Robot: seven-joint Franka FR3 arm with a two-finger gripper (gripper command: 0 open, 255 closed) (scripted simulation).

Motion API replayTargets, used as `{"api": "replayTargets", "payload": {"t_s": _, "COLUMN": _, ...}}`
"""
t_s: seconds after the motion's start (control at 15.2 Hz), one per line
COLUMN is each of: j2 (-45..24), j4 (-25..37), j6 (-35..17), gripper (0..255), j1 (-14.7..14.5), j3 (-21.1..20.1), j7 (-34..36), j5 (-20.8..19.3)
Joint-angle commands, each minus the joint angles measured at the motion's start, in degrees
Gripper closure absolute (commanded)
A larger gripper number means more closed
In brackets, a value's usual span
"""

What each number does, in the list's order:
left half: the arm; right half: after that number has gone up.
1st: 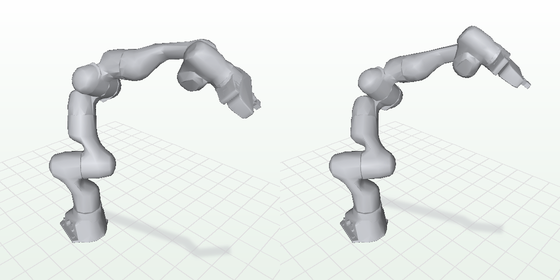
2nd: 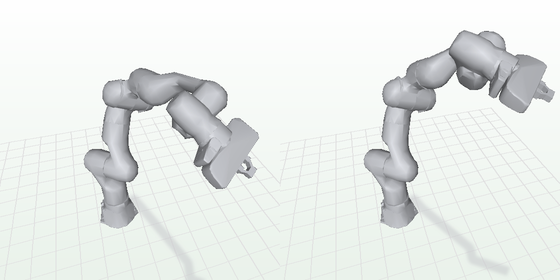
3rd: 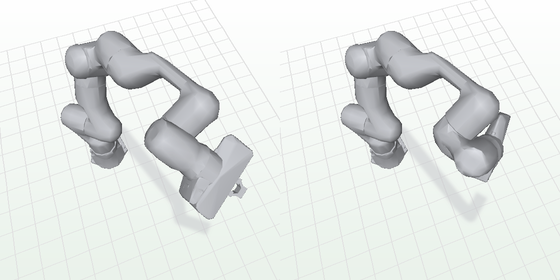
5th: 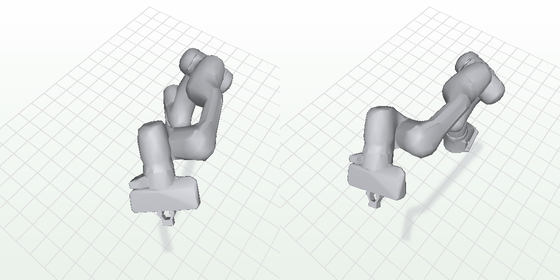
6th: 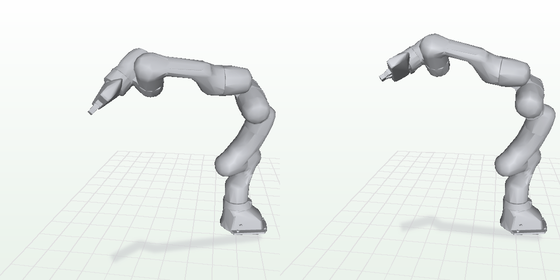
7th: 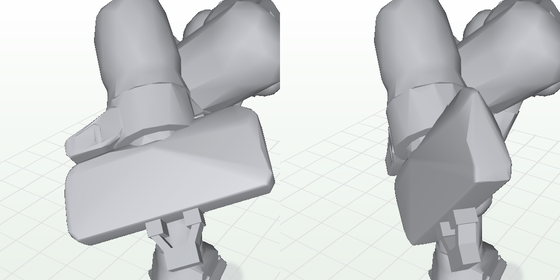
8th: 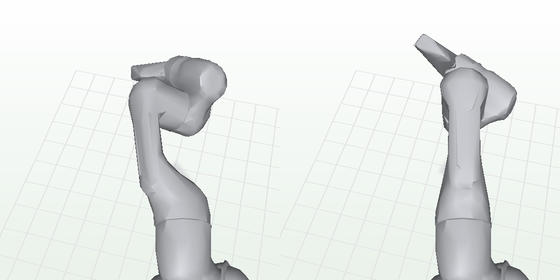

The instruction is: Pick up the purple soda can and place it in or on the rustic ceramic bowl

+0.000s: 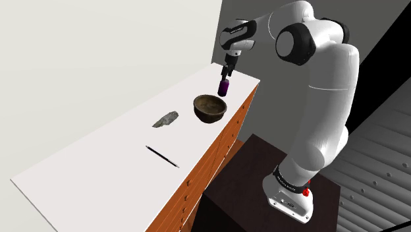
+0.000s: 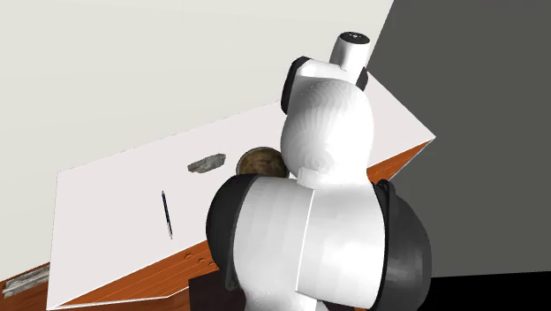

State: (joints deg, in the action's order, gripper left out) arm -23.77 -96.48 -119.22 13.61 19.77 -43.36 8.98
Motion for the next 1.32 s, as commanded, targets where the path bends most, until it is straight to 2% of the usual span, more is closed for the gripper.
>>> {"api": "replayTargets", "payload": {"t_s": 0.0, "j2": -4.8, "j4": 5.1, "j6": 1.0, "gripper": 0, "j1": 1.7, "j3": -0.3, "j7": -1.4, "j5": 1.3}}
{"api": "replayTargets", "payload": {"t_s": 0.53, "j2": -7.3, "j4": 3.0, "j6": -3.5, "gripper": 0, "j1": 2.1, "j3": -1.0, "j7": -2.0, "j5": 2.3}}
{"api": "replayTargets", "payload": {"t_s": 1.06, "j2": -7.3, "j4": 3.0, "j6": -3.5, "gripper": 0, "j1": 2.1, "j3": -1.0, "j7": -2.0, "j5": 2.3}}
{"api": "replayTargets", "payload": {"t_s": 1.12, "j2": -7.3, "j4": 3.0, "j6": -3.5, "gripper": 255, "j1": 2.1, "j3": -1.0, "j7": -2.0, "j5": 2.3}}
{"api": "replayTargets", "payload": {"t_s": 1.25, "j2": -7.3, "j4": 3.0, "j6": -3.5, "gripper": 255, "j1": 2.1, "j3": -1.0, "j7": -2.0, "j5": 2.3}}
